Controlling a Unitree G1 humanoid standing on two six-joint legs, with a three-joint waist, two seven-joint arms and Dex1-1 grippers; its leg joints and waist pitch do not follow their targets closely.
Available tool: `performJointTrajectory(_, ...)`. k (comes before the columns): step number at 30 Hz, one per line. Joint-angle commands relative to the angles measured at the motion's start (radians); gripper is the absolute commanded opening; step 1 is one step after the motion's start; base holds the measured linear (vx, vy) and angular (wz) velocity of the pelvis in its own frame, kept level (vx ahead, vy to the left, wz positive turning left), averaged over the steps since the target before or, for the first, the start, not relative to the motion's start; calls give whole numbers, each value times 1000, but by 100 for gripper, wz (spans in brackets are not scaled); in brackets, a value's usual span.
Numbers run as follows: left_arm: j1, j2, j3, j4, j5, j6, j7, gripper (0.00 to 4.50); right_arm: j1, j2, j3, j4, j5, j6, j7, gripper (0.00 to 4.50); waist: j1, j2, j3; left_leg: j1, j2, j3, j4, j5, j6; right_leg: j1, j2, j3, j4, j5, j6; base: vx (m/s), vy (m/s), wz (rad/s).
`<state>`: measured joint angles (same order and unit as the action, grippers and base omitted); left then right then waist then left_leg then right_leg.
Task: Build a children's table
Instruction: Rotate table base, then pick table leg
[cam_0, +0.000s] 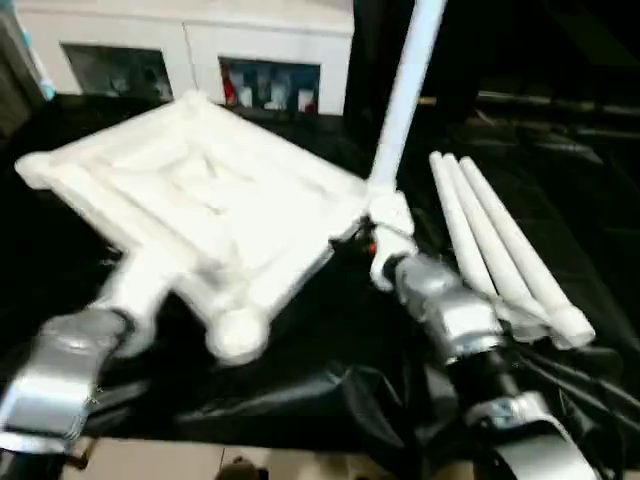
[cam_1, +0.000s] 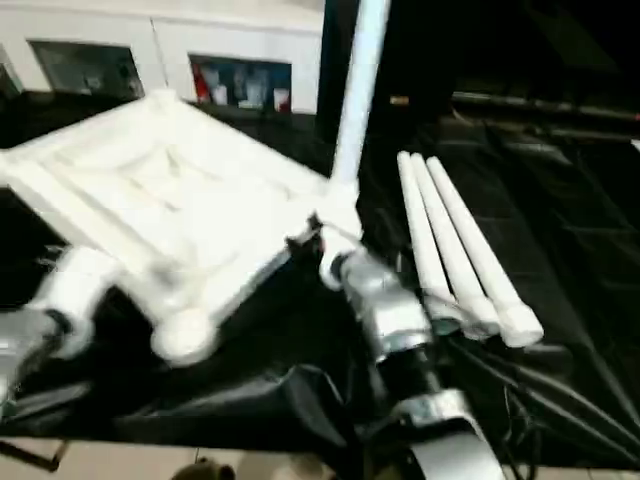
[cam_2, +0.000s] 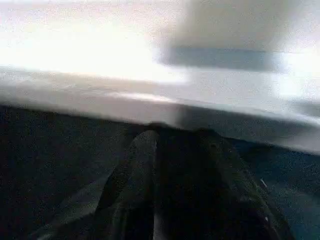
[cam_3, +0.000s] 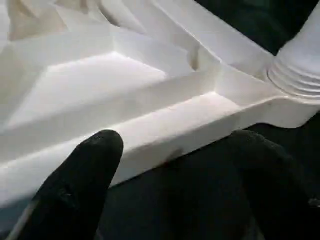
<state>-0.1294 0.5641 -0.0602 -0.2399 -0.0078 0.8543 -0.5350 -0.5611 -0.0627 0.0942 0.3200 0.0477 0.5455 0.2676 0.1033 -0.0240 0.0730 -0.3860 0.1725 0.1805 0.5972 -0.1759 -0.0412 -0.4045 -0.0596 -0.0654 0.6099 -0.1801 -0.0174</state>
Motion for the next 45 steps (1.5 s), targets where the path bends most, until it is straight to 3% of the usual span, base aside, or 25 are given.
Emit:
performJointTrajectory(1, -37, -43, -43, -46, -31, 4, -20, 144, 38, -47, -28, -123, 21, 115, 11, 388, -7, 30, -55, 41, 61, -29, -97, -345, -83, 19, -77, 62, -78, -276, -119, 0, 0, 0)
performJointTrajectory(4, -54, -70, -57, -44, -43, 17, -16, 144, 49, -64, -50, -169, 29, 150, 5, 388, -8, 23, -56, 33, 55, -29, -96, -350, -85, 27, -82, 63, -81, -315, -106, 0, 0, 0)
performJointTrajectory(5, -63, -79, -75, -36, -46, 17, -22, 144, 52, -75, -78, -199, 34, 190, -8, 388, -10, 27, -57, 33, 54, -31, -94, -347, -84, 27, -85, 63, -83, -335, -103, 0, 0, 0)
performJointTrajectory(7, -79, -100, -102, -16, -47, -8, -26, 144, 48, -88, -132, -245, 48, 265, -34, 414, -16, 22, -60, 32, 53, -31, -91, -326, -77, 30, -82, 62, -84, -337, -97, 0, 0, 0)
performJointTrajectory(8, -86, -113, -112, -4, -46, -30, -26, 144, 43, -95, -153, -263, 53, 307, -43, 424, -19, 26, -57, 33, 52, -30, -91, -311, -72, 28, -78, 63, -86, -330, -95, 0, 0, 0)
performJointTrajectory(11, -102, -144, -129, 4, -63, -63, -42, 144, 31, -129, -180, -312, 49, 431, -58, 443, -18, 26, -62, 27, 53, -30, -89, -273, -71, 36, -79, 61, -80, -292, -101, 0, 0, 0)
performJointTrajectory(12, -97, -136, -140, -13, -70, -64, -58, 144, 21, -143, -200, -332, 50, 497, -67, 443, -18, 25, -62, 28, 52, -29, -88, -269, -70, 35, -78, 61, -80, -287, -103, 0, 0, 0)
performJointTrajectory(15, -78, -95, -128, -50, -95, -110, -106, 144, 2, -165, -234, -347, 52, 589, -75, 443, -20, 22, -64, 27, 51, -29, -85, -241, -67, 38, -78, 60, -74, -257, -116, 0, 0, 0)
performJointTrajectory(16, -73, -82, -120, -66, -110, -124, -132, 144, -3, -172, -247, -342, 52, 606, -77, 443, -20, 17, -66, 26, 51, -28, -84, -224, -63, 40, -79, 59, -73, -250, -121, 0, 0, 0)
performJointTrajectory(18, -67, -68, -109, -88, -132, -136, -166, 144, -9, -181, -263, -334, 57, 631, -80, 443, -20, 21, -64, 31, 52, -25, -83, -226, -65, 35, -78, 60, -75, -256, -124, 0, 0, 0)
performJointTrajectory(21, -62, -53, -90, -132, -168, -141, -212, 144, -18, -200, -275, -308, 60, 650, -80, 443, -19, 14, -66, 30, 53, -24, -81, -207, -68, 39, -79, 59, -70, -241, -131, 0, 0, 0)
performJointTrajectory(26, -93, -41, -69, -211, -260, -126, -268, 144, -50, -242, -255, -227, 46, 689, -71, 443, -18, 14, -65, 30, 50, -20, -78, -199, -69, 39, -79, 60, -70, -247, -139, 0, 0, 0)
performJointTrajectory(34, -109, -36, -79, -211, -273, -122, -277, 144, -90, -253, -256, -105, 41, 651, -85, 443, -19, 13, -64, 31, 48, -21, -75, -215, -76, 39, -79, 59, -74, -304, -120, 0, 0, 0)
performJointTrajectory(45, -122, -23, -82, -199, -278, -121, -266, 144, -120, -243, -284, 27, 73, 626, -56, 443, -16, 8, -69, 28, 49, -18, -71, -172, -63, 44, -77, 58, -65, -237, -138, 0, 0, 0)
